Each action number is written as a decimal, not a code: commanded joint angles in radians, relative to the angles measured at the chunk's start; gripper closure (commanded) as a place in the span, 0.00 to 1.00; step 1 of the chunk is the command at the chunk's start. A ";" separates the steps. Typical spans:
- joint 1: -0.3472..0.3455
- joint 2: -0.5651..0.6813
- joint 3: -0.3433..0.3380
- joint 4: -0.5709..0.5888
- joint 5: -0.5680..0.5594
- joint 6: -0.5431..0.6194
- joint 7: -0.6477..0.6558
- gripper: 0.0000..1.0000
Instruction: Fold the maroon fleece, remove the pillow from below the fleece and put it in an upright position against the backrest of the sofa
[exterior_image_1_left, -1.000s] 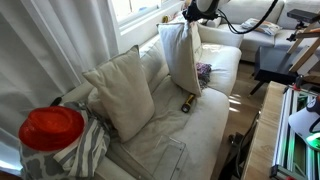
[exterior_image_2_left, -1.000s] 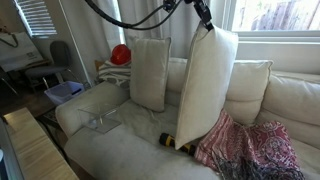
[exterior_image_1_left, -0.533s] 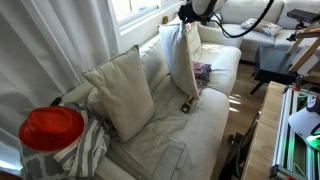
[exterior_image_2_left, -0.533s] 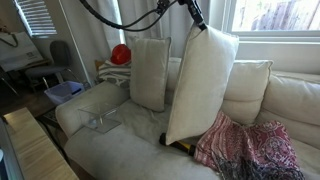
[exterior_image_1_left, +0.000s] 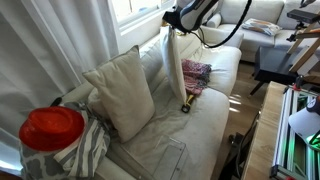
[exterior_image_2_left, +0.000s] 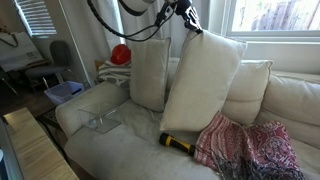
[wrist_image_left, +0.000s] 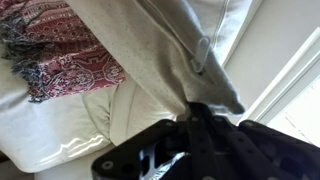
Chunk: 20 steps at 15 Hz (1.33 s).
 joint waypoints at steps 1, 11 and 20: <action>0.044 0.101 -0.024 0.095 0.023 0.040 0.103 0.99; 0.120 0.237 -0.007 0.143 0.050 0.126 0.133 0.99; 0.012 0.277 0.108 0.238 0.219 0.185 0.214 0.99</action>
